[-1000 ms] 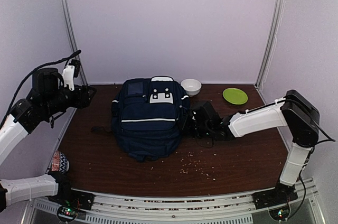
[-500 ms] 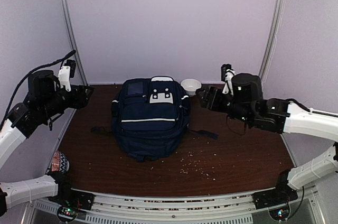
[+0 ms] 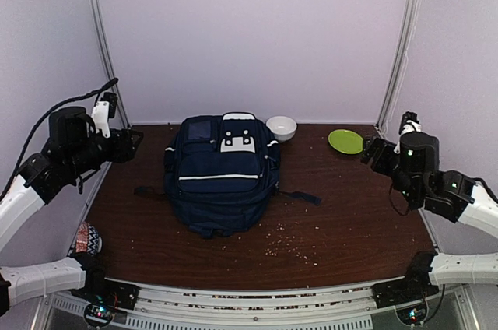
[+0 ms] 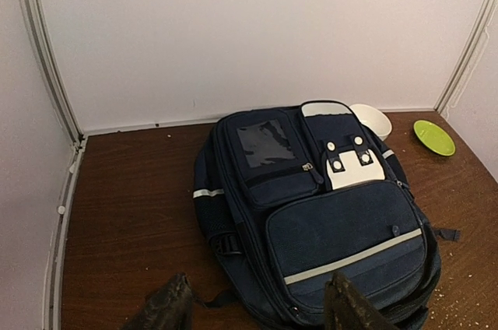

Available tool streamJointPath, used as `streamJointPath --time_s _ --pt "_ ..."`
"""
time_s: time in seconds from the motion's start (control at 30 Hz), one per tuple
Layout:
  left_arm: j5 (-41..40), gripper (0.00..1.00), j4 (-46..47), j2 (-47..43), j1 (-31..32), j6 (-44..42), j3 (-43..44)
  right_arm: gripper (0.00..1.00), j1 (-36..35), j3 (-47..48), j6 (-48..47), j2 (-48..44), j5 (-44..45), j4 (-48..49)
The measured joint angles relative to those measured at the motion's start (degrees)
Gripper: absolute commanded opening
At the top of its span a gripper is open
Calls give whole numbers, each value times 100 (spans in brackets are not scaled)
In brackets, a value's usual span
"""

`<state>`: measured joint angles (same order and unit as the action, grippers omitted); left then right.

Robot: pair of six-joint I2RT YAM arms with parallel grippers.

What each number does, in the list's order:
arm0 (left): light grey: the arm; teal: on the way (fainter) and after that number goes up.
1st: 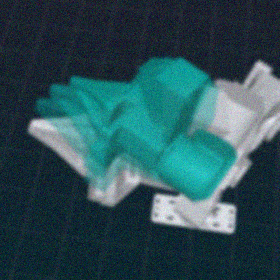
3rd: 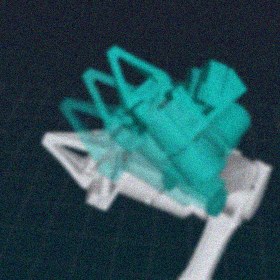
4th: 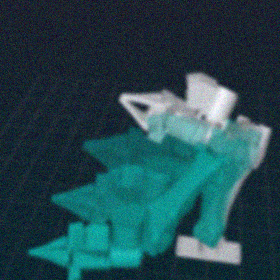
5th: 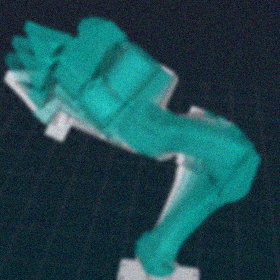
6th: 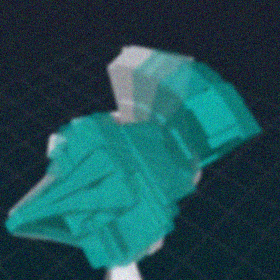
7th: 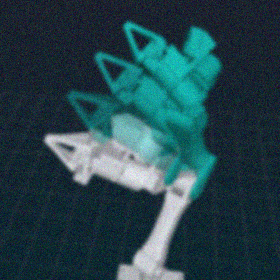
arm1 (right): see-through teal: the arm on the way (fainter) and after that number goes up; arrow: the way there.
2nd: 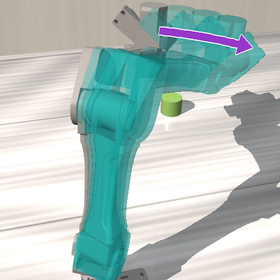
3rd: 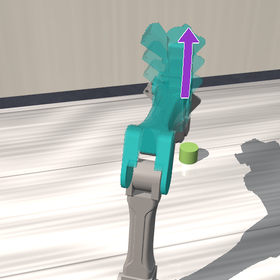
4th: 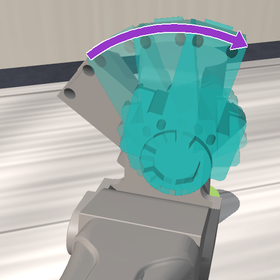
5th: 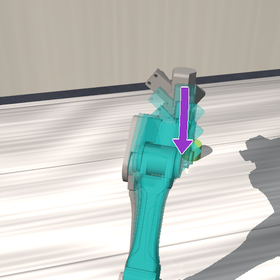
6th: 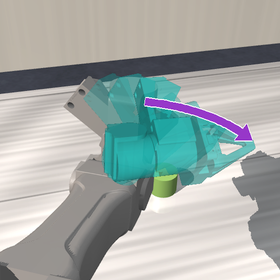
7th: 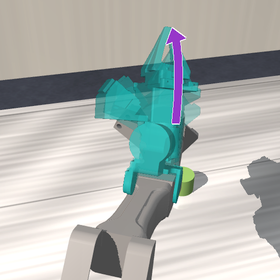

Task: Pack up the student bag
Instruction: Reset both arms

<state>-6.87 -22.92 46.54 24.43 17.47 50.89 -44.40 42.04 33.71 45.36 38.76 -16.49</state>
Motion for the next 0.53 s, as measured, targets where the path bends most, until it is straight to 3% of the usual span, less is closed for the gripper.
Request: streamJointPath --time_s 0.23,0.53 --pt "22 98 181 -11 0 -31 -142 100 249 -901 -699 -1259 225 483" --pt "-107 98 210 -48 0 -24 -190 100 304 -1093 -804 -1172 442 901"
